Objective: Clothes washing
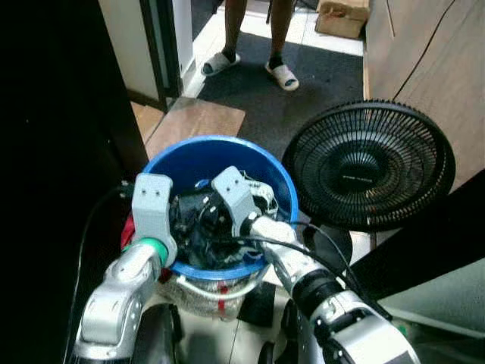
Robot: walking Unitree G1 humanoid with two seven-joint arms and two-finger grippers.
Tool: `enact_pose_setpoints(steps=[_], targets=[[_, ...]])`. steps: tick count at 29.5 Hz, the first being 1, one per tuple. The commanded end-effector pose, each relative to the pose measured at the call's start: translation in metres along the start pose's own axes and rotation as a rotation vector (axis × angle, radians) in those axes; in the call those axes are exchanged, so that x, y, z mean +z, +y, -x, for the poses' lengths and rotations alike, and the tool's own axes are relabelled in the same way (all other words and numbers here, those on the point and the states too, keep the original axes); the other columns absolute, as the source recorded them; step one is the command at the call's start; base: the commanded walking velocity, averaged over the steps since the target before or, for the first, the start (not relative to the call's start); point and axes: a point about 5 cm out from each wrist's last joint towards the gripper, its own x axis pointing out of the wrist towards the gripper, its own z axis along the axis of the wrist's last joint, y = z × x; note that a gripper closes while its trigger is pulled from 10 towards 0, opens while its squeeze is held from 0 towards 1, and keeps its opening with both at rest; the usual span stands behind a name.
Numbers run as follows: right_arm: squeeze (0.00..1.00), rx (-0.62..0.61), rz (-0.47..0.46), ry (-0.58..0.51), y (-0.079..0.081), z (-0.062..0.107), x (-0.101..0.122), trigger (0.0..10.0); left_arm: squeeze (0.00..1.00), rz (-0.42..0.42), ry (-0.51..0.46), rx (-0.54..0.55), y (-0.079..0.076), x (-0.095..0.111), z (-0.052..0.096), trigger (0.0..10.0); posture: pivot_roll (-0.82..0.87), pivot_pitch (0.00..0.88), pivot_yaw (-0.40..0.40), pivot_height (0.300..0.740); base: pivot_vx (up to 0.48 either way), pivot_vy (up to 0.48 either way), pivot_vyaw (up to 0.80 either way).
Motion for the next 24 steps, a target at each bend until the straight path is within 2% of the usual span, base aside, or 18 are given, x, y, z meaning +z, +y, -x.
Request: enact_pose_setpoints(steps=[1,3,5,6,14,17,19,22,24], targets=[[0.00,0.008,-0.024,0.064,0.002,0.005,-0.018,10.0,0.00,0.006,0.168,-0.005,0.001,-0.035,0.003,10.0,0.18,0.250,-0.044,0.580,0.000,0.000,0.00],[0.00,-0.008,-0.059,0.053,-0.006,0.008,-0.019,10.0,0.00,0.011,0.256,-0.065,-0.005,-0.054,0.007,10.0,0.17,0.248,-0.039,0.580,0.000,0.000,0.00],[0.00,-0.011,-0.075,0.028,-0.009,0.010,-0.017,10.0,0.00,0.006,0.272,-0.090,-0.007,-0.057,0.008,10.0,0.17,0.248,-0.039,0.580,0.000,0.000,0.00],[0.00,-0.015,-0.095,0.009,-0.016,0.013,-0.017,10.0,0.00,-0.005,0.286,-0.132,-0.010,-0.059,0.010,10.0,0.17,0.240,-0.034,0.580,0.000,0.000,0.00],[0.00,-0.032,-0.039,0.017,-0.026,0.030,-0.031,10.0,0.00,-0.054,0.303,-0.186,-0.015,-0.064,0.014,10.0,0.16,0.227,-0.024,0.580,0.000,0.000,0.00],[0.00,-0.058,-0.021,-0.020,-0.034,0.037,-0.026,10.0,0.00,-0.109,0.302,-0.219,-0.020,-0.064,0.014,10.0,0.15,0.224,-0.020,0.580,0.000,0.000,0.00],[0.00,-0.058,-0.021,-0.020,-0.034,0.037,-0.026,10.0,0.00,-0.109,0.302,-0.219,-0.020,-0.064,0.014,10.0,0.15,0.224,-0.020,0.580,0.000,0.000,0.00],[0.00,-0.049,-0.019,-0.059,-0.038,0.044,-0.018,10.0,0.00,-0.203,0.307,-0.246,-0.023,-0.064,0.013,10.0,0.14,0.220,-0.014,0.580,0.000,0.000,0.00],[0.00,-0.049,-0.019,-0.059,-0.038,0.044,-0.018,10.0,0.00,-0.203,0.307,-0.246,-0.023,-0.064,0.013,10.0,0.14,0.220,-0.014,0.580,0.000,0.000,0.00]])
